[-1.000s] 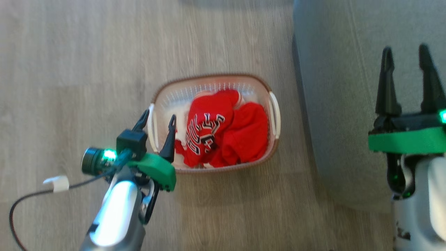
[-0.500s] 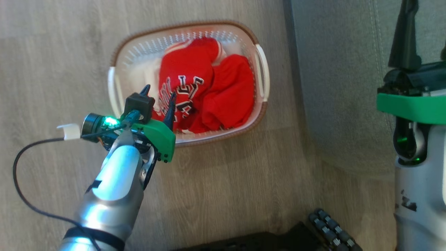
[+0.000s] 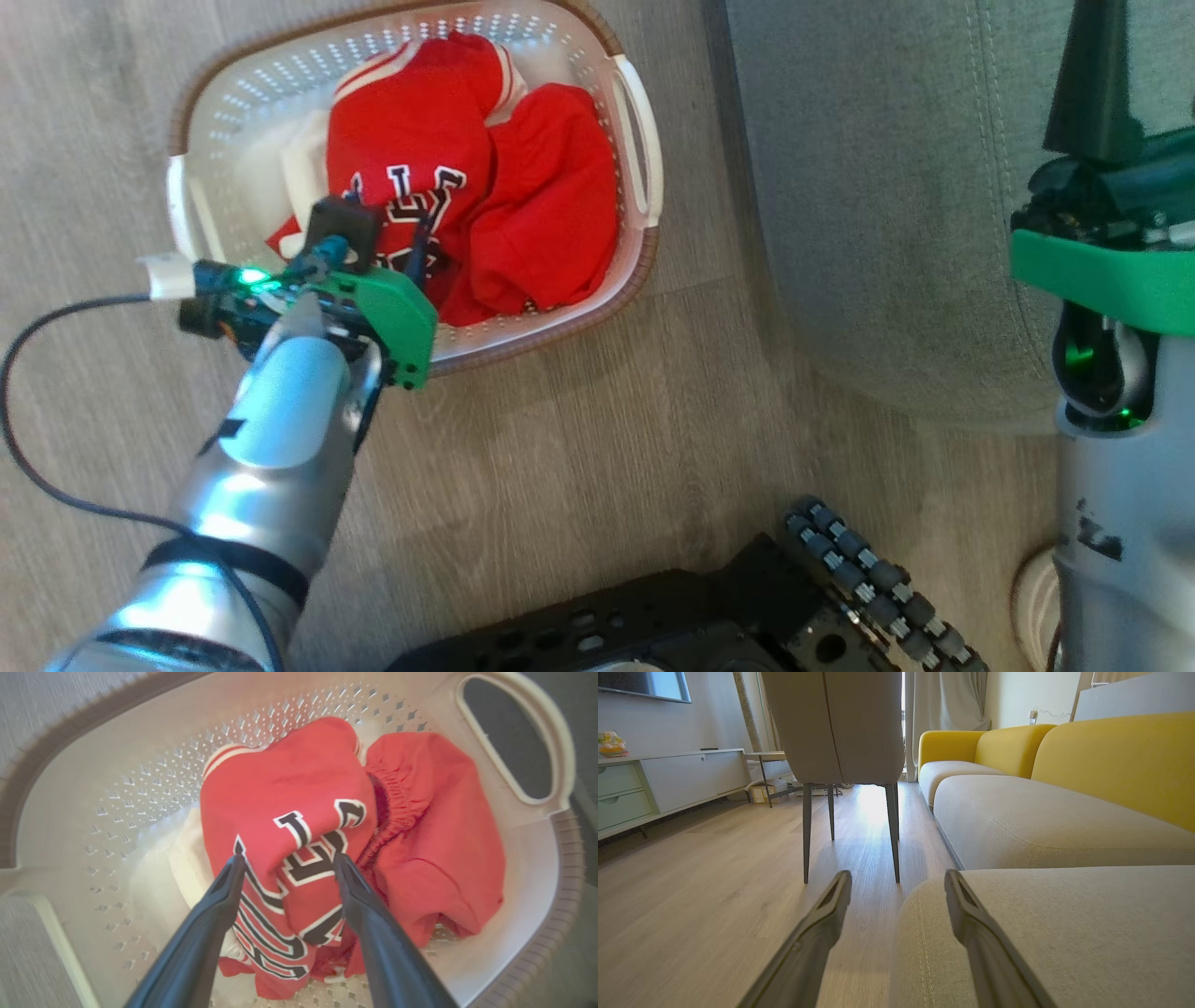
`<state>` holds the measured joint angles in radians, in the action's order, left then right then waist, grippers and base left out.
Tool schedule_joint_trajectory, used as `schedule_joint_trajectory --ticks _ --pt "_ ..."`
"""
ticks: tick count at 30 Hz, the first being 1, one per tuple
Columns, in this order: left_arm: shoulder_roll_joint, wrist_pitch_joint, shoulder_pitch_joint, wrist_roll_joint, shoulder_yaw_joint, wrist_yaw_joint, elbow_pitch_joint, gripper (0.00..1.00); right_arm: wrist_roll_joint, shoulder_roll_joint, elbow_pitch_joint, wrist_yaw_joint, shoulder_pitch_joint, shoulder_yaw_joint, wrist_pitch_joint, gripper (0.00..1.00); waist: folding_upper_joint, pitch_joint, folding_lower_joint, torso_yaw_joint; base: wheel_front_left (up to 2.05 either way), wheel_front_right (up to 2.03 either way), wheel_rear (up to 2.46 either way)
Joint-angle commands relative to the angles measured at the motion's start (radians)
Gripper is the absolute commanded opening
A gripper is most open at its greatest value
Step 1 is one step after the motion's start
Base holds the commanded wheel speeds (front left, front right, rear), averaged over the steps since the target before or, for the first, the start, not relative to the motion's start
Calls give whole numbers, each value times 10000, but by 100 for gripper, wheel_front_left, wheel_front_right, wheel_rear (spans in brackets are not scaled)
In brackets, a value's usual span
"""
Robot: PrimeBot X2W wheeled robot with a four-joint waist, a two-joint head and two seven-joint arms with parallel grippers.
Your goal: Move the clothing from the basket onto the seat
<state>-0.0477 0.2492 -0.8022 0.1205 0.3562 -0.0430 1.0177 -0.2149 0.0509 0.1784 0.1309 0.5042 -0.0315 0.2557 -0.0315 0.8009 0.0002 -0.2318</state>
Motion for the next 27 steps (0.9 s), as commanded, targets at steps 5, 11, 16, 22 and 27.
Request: schedule_joint_trajectory --ticks 5,11,16,22,27 --pt "-385 126 -303 18 -346 -272 532 100 -183 -7 504 -2 22 270 61 100 0 326 -2 -219 0 0 0" --pt "-355 126 -447 199 -420 -191 818 0 -175 -7 484 -2 49 306 61 100 0 364 -2 -175 0 0 0" --pt "-242 126 -336 336 -410 -8 374 0 -43 -7 358 -2 24 310 61 100 0 83 -2 38 0 0 0" --pt "-146 126 3 416 -387 76 -519 0 120 -7 129 -2 -108 212 61 100 0 -542 -2 384 0 0 0" --pt "-84 126 531 441 -276 226 -1518 0 200 -7 -297 -2 -404 118 61 100 0 -1375 -2 722 0 0 0"
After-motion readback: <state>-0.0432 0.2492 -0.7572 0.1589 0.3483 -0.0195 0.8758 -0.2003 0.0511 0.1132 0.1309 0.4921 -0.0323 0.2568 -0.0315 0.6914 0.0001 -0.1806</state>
